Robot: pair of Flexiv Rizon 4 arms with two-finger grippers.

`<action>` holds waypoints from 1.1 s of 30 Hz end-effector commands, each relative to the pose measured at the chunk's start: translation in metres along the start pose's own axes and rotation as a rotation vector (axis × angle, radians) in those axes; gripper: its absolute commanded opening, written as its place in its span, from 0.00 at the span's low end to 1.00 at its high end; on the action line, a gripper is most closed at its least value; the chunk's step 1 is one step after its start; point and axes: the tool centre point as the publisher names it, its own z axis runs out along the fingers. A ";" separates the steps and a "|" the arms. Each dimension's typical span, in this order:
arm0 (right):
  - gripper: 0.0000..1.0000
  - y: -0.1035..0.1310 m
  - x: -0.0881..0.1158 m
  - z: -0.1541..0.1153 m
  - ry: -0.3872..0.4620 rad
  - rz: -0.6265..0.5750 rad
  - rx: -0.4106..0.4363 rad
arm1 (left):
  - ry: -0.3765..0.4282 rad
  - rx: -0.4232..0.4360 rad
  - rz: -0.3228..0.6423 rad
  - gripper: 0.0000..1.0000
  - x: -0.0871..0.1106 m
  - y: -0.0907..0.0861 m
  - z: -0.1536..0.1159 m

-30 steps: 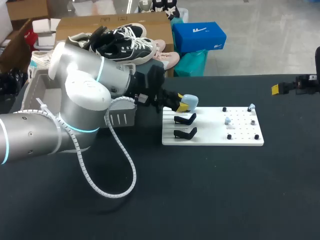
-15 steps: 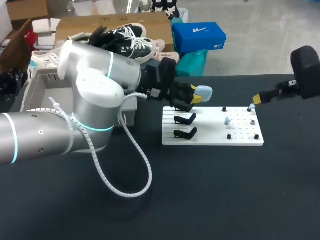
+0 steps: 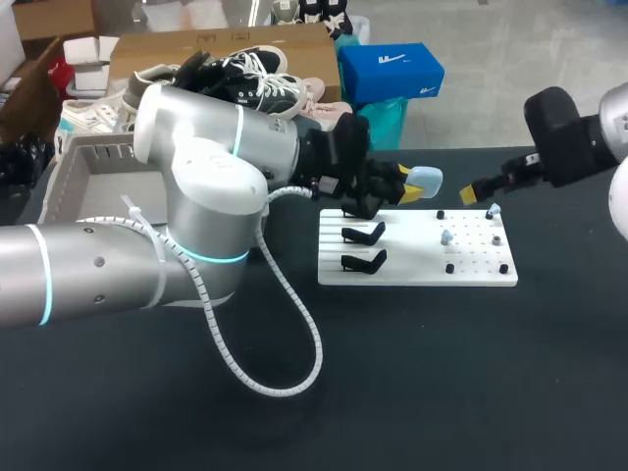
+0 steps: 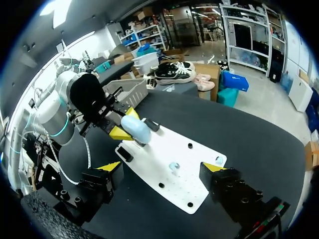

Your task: Pick up each earbud case from the left stands, insert the matching earbuds, close the lid, and place the case in the box.

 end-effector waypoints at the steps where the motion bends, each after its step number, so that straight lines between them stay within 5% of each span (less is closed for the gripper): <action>1: 1.00 -0.002 -0.005 0.013 0.005 -0.010 -0.089 | -0.022 -0.002 0.010 0.00 -0.003 -0.005 0.001; 33: 1.00 0.003 -0.025 0.013 -0.029 -0.057 -0.107 | -0.008 0.089 0.017 0.00 0.004 -0.032 0.008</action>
